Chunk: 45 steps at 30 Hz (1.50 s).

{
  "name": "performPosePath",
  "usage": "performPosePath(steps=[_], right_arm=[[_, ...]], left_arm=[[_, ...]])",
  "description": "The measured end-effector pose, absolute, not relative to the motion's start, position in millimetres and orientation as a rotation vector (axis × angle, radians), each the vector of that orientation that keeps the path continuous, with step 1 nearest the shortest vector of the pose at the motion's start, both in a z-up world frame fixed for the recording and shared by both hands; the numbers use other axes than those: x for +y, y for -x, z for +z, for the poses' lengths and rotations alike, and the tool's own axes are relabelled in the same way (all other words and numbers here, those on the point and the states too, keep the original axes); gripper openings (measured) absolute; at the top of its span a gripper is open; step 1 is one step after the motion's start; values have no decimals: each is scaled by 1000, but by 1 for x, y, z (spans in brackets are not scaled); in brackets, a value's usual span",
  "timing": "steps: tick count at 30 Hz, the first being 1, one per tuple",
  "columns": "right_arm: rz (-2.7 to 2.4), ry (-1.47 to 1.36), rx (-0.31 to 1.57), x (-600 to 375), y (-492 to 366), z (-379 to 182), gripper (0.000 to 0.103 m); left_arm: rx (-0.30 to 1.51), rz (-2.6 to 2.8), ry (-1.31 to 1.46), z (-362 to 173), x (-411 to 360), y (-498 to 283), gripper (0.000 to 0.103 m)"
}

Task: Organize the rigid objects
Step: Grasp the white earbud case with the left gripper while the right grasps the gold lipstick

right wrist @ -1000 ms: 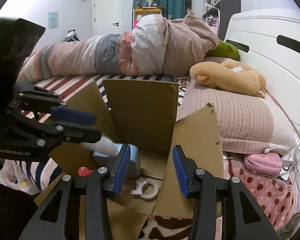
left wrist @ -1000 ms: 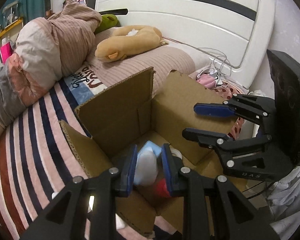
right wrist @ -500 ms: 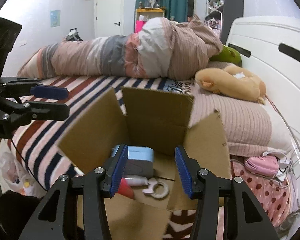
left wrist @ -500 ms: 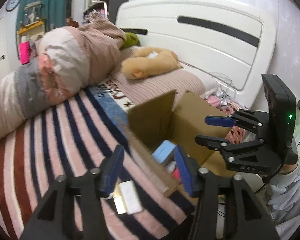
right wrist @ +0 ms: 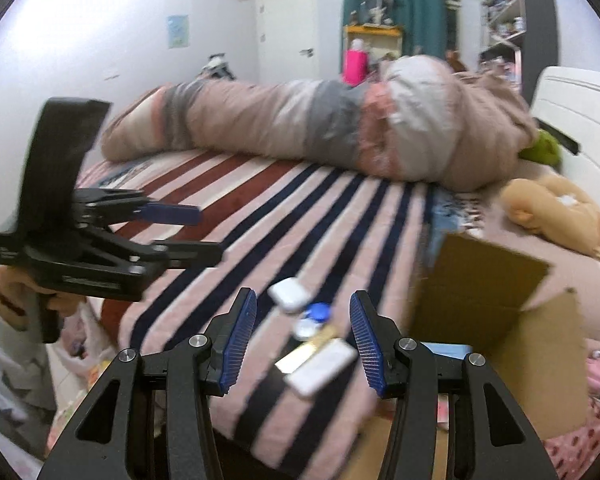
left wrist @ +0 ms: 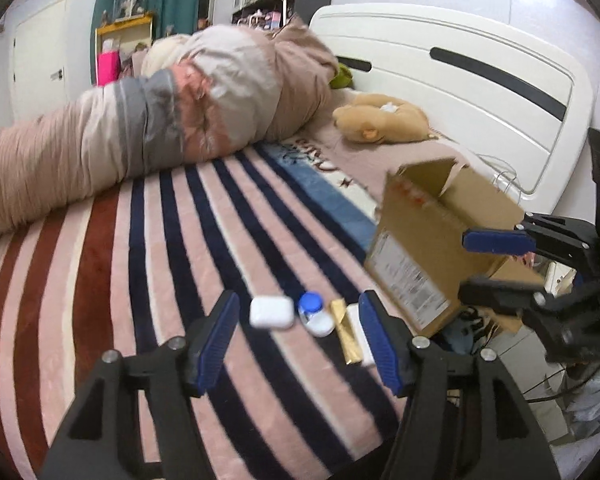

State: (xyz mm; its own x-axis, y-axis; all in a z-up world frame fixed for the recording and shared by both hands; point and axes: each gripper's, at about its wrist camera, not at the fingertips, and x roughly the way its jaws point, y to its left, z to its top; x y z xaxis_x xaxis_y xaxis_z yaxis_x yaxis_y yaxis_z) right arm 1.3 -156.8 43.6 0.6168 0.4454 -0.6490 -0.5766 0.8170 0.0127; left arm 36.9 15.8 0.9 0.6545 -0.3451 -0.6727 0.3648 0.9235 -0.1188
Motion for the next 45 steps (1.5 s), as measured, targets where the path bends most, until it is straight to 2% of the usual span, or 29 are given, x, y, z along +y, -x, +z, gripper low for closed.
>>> performPosePath(steps=[13, 22, 25, 30, 32, 37, 44, 45], right_arm=[[470, 143, 881, -108, -21, -69, 45], [375, 174, 944, -107, -58, -105, 44], [383, 181, 946, -105, -63, -108, 36], [395, 201, 954, -98, -69, -110, 37], [395, 197, 970, -97, -69, -111, 37], [377, 226, 979, -89, -73, -116, 36], [368, 271, 990, -85, -81, -124, 36], [370, 275, 996, -83, -83, -127, 33]], left_arm=[[873, -495, 42, -99, 32, -89, 59], [911, -528, 43, -141, 9, -124, 57], [904, -525, 48, -145, 5, -131, 55], [907, -515, 20, -146, -5, -138, 55], [908, -492, -3, -148, -7, -140, 50], [899, -492, 11, -147, -2, -138, 50], [896, -485, 0, -140, 20, -106, 50], [899, -481, -7, -140, 22, -102, 50]])
